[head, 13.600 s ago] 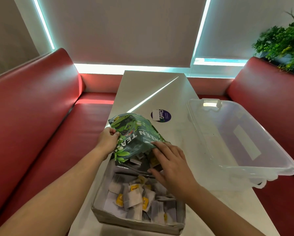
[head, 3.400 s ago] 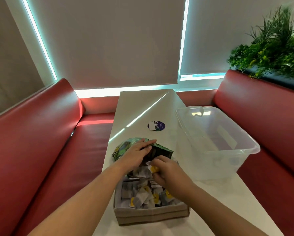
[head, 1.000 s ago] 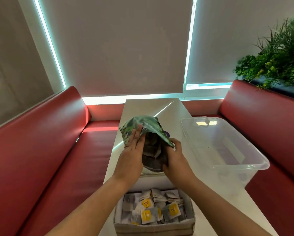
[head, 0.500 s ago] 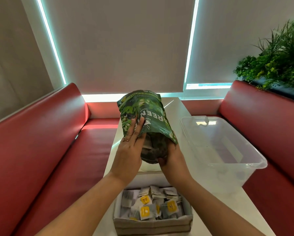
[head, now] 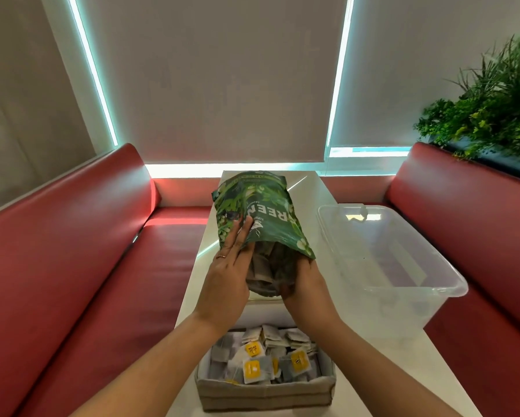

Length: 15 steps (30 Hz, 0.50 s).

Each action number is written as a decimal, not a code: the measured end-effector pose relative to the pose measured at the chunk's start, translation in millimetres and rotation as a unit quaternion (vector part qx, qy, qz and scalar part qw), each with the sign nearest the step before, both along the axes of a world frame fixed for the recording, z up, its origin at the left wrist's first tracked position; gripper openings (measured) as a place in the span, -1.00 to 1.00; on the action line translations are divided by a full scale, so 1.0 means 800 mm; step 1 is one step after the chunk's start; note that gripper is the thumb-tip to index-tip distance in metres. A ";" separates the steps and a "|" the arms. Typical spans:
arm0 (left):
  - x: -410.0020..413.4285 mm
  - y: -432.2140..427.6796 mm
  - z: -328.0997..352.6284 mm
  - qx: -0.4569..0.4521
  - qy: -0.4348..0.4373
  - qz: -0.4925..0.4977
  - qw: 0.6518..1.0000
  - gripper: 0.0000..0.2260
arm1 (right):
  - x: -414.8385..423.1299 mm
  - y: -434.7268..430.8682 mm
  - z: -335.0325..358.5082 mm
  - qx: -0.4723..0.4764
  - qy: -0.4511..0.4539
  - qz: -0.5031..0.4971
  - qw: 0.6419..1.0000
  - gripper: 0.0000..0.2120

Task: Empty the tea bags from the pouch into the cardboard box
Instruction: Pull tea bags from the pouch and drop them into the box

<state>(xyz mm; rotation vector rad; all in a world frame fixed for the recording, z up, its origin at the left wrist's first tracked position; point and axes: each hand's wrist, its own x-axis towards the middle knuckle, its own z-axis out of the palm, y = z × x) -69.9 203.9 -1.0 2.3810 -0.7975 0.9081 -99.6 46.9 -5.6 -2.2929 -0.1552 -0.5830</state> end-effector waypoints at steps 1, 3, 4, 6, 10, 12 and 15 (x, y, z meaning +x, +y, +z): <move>-0.001 0.000 -0.001 -0.006 0.003 -0.008 1.000 -0.26 | -0.001 -0.001 -0.003 -0.005 -0.003 -0.002 1.000 -0.48; -0.003 0.000 0.000 -0.008 0.013 -0.021 1.000 -0.28 | -0.002 -0.004 -0.009 -0.007 0.004 -0.001 1.000 -0.48; -0.005 0.000 0.000 -0.008 0.021 -0.023 0.999 -0.28 | -0.004 -0.004 -0.012 -0.009 0.012 0.002 1.000 -0.48; -0.009 0.000 -0.002 -0.014 0.029 -0.019 0.999 -0.28 | -0.008 -0.002 -0.015 -0.006 0.019 0.007 1.000 -0.49; -0.014 0.002 -0.006 -0.023 0.028 -0.025 0.999 -0.32 | -0.011 -0.002 -0.015 -0.005 0.012 0.005 1.000 -0.54; -0.017 0.003 -0.007 -0.025 0.038 -0.021 0.999 -0.28 | -0.013 -0.004 -0.016 -0.016 0.018 0.005 1.000 -0.53; -0.019 0.005 -0.007 -0.030 0.034 -0.035 0.998 -0.33 | -0.015 -0.007 -0.013 -0.012 0.013 0.004 1.000 -0.52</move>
